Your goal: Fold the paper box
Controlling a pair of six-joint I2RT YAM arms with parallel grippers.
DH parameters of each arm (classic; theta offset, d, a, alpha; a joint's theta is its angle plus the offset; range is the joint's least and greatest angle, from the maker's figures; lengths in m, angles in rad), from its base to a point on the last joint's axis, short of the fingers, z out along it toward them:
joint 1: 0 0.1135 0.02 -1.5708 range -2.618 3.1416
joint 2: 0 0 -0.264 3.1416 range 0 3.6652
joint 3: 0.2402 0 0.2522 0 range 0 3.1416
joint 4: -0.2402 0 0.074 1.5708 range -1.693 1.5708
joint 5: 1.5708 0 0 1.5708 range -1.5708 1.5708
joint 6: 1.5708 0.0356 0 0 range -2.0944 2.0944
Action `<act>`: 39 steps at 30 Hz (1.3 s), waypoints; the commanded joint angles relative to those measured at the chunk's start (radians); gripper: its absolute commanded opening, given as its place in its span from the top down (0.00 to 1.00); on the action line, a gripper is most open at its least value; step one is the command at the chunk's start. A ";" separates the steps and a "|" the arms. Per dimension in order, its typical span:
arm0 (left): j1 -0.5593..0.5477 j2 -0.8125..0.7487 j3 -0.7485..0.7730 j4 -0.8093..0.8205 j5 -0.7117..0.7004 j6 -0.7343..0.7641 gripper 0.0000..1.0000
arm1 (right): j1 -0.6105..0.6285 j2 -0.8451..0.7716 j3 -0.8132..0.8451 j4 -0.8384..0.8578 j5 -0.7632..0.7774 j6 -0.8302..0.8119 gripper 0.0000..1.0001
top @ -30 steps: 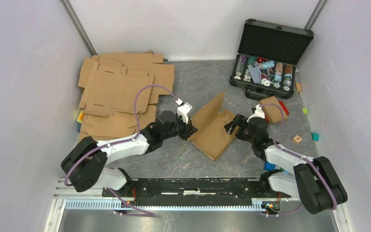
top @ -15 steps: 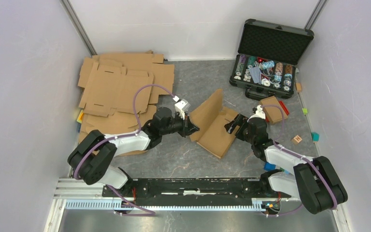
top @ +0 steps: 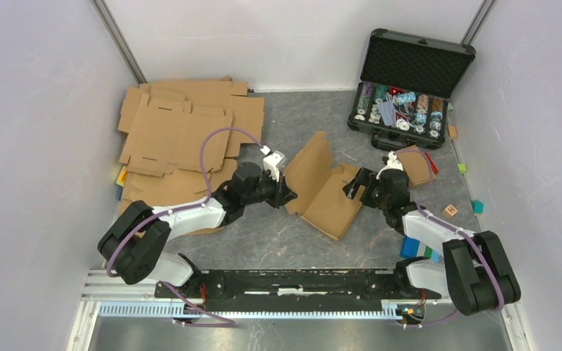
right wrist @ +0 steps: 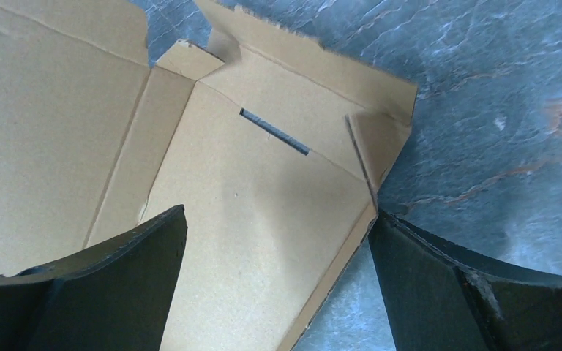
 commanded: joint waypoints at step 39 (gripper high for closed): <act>-0.048 -0.071 0.008 -0.068 -0.084 0.084 0.85 | -0.307 0.177 -0.024 0.409 -0.587 0.036 0.21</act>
